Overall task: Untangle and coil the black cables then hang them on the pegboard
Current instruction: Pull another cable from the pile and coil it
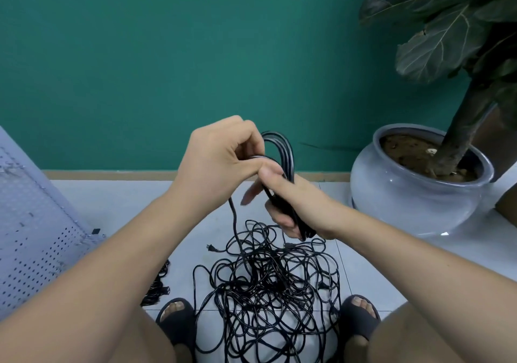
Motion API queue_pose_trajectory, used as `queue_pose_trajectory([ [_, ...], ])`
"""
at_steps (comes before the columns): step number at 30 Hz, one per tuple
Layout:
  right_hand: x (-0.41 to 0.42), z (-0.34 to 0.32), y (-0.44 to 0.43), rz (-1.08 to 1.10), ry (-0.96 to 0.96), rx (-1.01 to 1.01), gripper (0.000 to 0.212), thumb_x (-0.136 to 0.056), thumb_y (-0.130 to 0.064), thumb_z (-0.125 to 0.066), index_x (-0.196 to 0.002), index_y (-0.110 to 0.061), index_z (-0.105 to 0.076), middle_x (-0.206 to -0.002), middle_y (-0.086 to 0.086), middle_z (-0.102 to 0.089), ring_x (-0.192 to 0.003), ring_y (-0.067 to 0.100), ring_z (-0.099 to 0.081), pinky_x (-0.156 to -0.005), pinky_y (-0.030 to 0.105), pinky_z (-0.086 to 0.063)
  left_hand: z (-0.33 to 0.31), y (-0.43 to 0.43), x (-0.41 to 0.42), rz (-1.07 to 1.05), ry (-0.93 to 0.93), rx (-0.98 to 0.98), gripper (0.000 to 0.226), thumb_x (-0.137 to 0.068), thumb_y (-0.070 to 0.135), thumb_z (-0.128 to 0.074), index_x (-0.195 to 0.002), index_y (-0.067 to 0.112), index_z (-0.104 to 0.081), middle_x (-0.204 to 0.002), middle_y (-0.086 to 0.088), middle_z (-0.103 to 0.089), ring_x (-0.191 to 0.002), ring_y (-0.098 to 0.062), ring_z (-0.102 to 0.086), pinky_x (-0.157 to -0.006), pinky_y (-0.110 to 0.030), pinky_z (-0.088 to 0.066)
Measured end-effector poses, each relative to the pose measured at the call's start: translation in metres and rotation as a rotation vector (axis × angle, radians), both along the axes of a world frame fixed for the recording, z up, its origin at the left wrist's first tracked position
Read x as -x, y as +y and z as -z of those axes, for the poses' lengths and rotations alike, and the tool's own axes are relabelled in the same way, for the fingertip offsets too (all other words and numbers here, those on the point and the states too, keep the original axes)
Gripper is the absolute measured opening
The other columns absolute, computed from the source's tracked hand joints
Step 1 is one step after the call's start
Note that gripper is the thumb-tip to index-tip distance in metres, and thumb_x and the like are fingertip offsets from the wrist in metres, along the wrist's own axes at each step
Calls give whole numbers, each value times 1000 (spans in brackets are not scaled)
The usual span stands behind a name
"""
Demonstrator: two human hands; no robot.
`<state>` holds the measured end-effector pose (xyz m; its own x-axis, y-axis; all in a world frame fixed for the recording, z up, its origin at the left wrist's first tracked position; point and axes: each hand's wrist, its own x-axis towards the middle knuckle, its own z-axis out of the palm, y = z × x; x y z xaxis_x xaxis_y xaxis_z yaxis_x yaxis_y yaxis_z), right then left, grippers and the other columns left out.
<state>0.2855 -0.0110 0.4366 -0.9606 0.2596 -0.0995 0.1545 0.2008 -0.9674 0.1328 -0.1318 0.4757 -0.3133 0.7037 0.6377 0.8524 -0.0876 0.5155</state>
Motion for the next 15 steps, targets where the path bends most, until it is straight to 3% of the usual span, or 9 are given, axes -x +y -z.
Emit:
queue_pose_trajectory([
  [2,-2,0,4,-51,-108,-117,65,-108,-67,-40,-113,-10,-71,-56,7,-38,-45,22,-38,-47,25,-38,2,1,1,18,98,33,29,-78,34,-94,-74,19,-70,-76,8,-58,-70,-14,-55,-62,-23,-43],
  [5,-5,-1,7,-95,-245,-217,62,-110,-64,-41,-108,-12,-73,-58,3,-41,-49,23,-40,-52,30,-39,6,3,5,53,204,96,18,-88,35,-87,-82,23,-75,-85,12,-57,-71,-13,-55,-62,-32,-46],
  [11,-7,-8,10,-72,-138,-180,59,-113,-53,-44,-104,-2,-71,-56,8,-39,-45,23,-36,-49,29,-38,10,7,9,61,240,22,11,-97,30,-79,-97,19,-77,-99,7,-58,-84,-13,-57,-73,-28,-47],
  [13,-9,-9,9,-92,-121,-153,59,-113,-53,-44,-104,-1,-71,-56,10,-38,-46,24,-36,-48,29,-38,14,11,9,38,125,0,19,-92,33,-84,-100,20,-74,-107,6,-60,-97,-13,-61,-83,-28,-50],
  [15,-10,-9,7,-96,-102,-139,57,-113,-51,-44,-104,-2,-72,-56,11,-38,-46,24,-37,-48,28,-38,17,14,9,103,-202,53,33,-88,33,-88,-111,23,-67,-110,5,-70,-102,-16,-70,-91,-35,-56],
])
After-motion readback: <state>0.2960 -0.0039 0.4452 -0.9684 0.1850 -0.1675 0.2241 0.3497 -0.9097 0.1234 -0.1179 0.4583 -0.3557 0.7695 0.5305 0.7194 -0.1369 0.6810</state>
